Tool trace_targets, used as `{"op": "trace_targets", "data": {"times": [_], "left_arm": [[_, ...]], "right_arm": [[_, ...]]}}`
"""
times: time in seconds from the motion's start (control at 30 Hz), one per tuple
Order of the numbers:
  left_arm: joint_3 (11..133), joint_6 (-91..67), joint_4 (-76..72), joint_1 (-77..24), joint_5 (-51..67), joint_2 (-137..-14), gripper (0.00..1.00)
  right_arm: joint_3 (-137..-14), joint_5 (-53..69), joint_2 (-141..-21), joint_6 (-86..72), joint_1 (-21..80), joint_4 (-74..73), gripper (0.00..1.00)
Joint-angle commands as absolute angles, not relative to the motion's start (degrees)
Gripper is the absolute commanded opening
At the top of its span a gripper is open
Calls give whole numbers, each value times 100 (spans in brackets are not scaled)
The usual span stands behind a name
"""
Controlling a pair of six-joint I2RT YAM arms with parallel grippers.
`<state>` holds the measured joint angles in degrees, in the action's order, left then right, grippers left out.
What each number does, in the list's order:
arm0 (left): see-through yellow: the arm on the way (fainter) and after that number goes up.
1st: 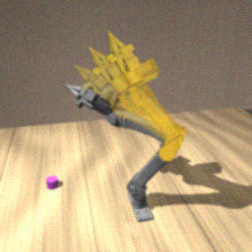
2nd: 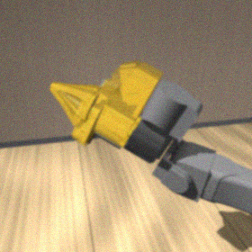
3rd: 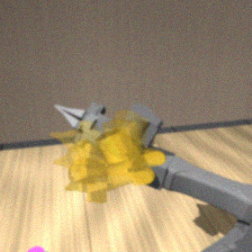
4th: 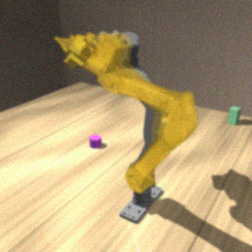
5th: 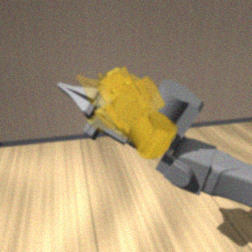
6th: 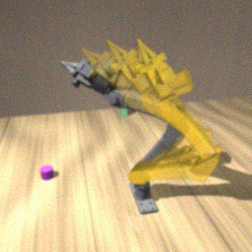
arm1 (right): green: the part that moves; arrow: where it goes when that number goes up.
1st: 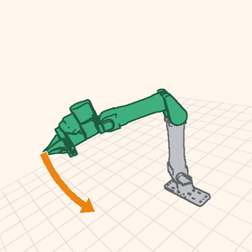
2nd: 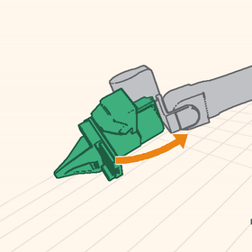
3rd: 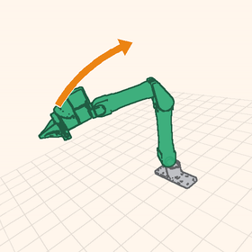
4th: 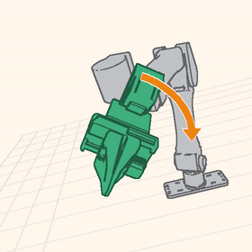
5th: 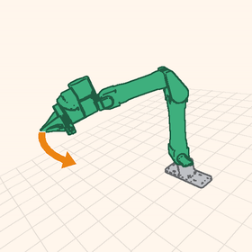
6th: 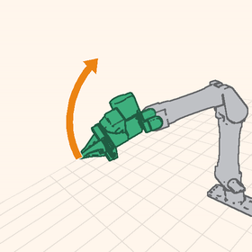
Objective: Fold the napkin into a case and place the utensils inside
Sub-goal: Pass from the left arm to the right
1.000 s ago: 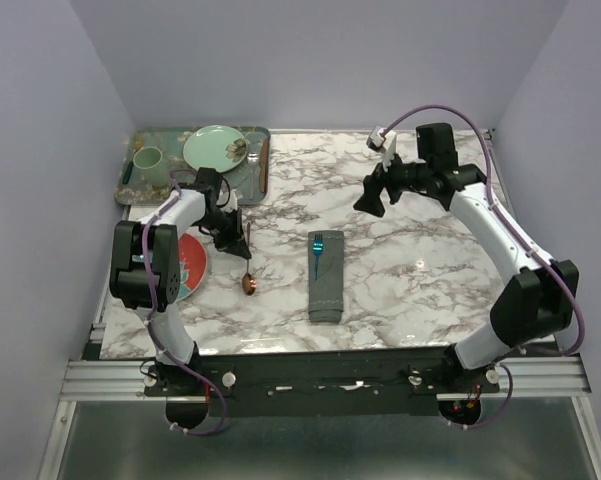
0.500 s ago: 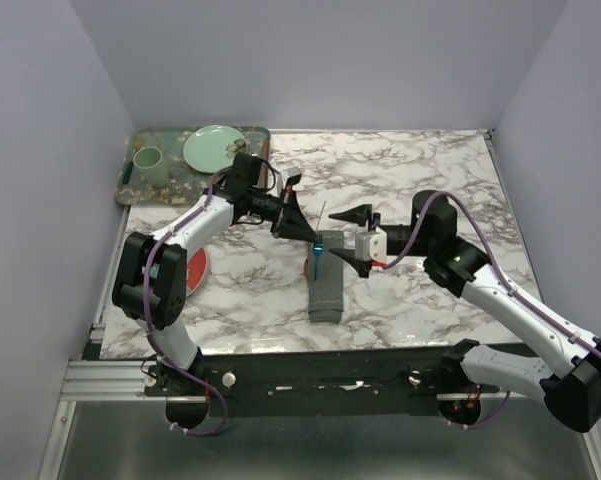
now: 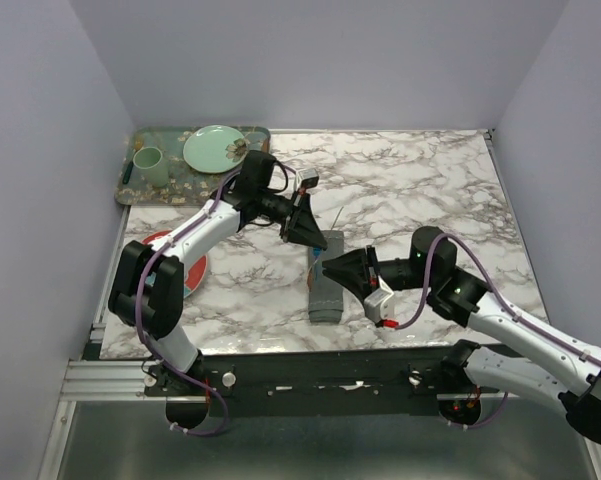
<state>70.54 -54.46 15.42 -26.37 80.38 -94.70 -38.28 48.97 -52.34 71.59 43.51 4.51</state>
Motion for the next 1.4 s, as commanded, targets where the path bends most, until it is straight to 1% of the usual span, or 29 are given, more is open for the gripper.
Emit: {"op": "trace_targets", "data": {"times": [0.0, 0.1, 0.13, 0.17, 0.2, 0.3, 0.5, 1.07, 1.27, 1.37], "left_arm": [[6944, -6081, 942, -2672, 8121, -9308, 0], [6541, -7264, -364, -2681, 7998, -9177, 0], [6148, -7747, -1622, -2681, 7946, -9132, 0], [5917, -9057, -2435, -2681, 7893, -9097, 0], [5741, -9270, -3200, -2681, 7797, -9097, 0], [5599, -9211, -3182, -2689, 7743, -9027, 0], [5607, -9237, -3199, -2689, 7717, -9000, 0], [5502, -9281, -3269, -2689, 7638, -8956, 0], [5476, -9281, -3270, -2689, 7620, -8965, 0], [5441, -9281, -3270, -2681, 7611, -8956, 0]], "right_arm": [[-3525, 4168, -5238, 7620, 4693, 1132, 31], [-3235, 3657, -5326, 7673, 4877, 1783, 31], [-3208, 3543, -5344, 7655, 4948, 1889, 31], [-3173, 3324, -5361, 7629, 4983, 2072, 31], [-3147, 3235, -5353, 7585, 5018, 2161, 31], [-3059, 3050, -5230, 7532, 5071, 2285, 34], [-2848, 2989, -4966, 7699, 5080, 2022, 38], [-2988, 2997, -5238, 7717, 5212, 2390, 38], [-3015, 3015, -5326, 7726, 5238, 2487, 35], [-3041, 2980, -5361, 7708, 5238, 2531, 29]]}}
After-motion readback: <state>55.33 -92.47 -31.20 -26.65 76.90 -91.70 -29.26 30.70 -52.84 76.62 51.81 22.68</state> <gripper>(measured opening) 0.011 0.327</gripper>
